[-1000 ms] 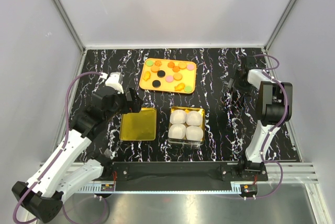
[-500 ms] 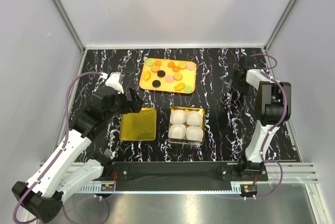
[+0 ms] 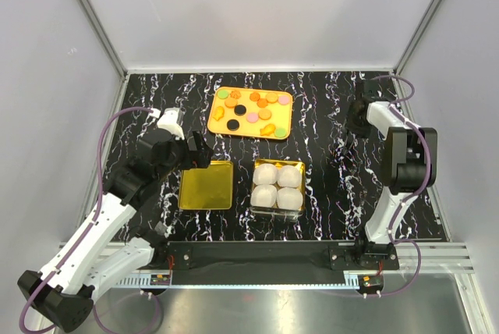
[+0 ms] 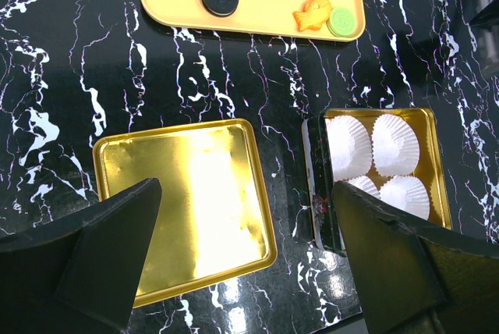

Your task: Pack the cookies

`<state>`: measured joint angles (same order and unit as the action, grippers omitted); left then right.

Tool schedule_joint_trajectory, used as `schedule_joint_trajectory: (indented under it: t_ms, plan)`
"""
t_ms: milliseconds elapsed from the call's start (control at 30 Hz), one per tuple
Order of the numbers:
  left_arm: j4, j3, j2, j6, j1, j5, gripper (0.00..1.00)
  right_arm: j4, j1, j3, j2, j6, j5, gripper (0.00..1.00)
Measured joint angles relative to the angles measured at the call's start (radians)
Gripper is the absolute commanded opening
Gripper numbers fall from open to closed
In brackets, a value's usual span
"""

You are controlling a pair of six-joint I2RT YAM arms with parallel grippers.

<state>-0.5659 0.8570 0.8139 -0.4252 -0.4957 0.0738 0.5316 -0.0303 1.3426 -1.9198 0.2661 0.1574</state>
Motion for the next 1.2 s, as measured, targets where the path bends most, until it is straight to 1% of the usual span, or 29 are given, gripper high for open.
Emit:
schedule_joint_trajectory:
  t_ms: [133, 333, 533, 567, 733, 800, 933, 1200]
  plan:
    - [0.0, 0.0, 0.0, 0.0, 0.0, 0.0, 0.99, 0.041, 0.021, 0.025, 0.076, 0.0, 0.021, 0.52]
    - [0.002, -0.01, 0.0, 0.0, 0.0, 0.002, 0.99, 0.091, 0.087, 0.087, 0.133, 0.0, 0.045, 0.52]
    - [-0.005, -0.013, 0.004, 0.006, 0.0, 0.039, 0.99, 0.152, 0.119, 0.089, 0.204, -0.001, 0.037, 0.52]
    - [-0.008, -0.013, 0.003, 0.008, 0.0, 0.051, 0.99, 0.16, 0.121, 0.089, 0.216, -0.001, 0.035, 0.49]
    - [-0.009, -0.013, 0.002, 0.017, 0.0, 0.087, 0.99, 0.184, 0.13, 0.086, 0.303, 0.003, 0.011, 0.49]
    - [-0.009, -0.013, 0.002, 0.02, 0.0, 0.094, 0.99, 0.195, 0.146, 0.086, 0.341, 0.007, 0.002, 0.47]
    - [-0.009, -0.013, 0.002, 0.029, 0.0, 0.108, 0.99, 0.2, 0.195, 0.085, 0.397, 0.018, -0.027, 0.46]
    - [-0.009, -0.013, 0.002, 0.031, 0.0, 0.11, 0.99, 0.222, 0.349, 0.089, 0.407, 0.051, -0.05, 0.46]
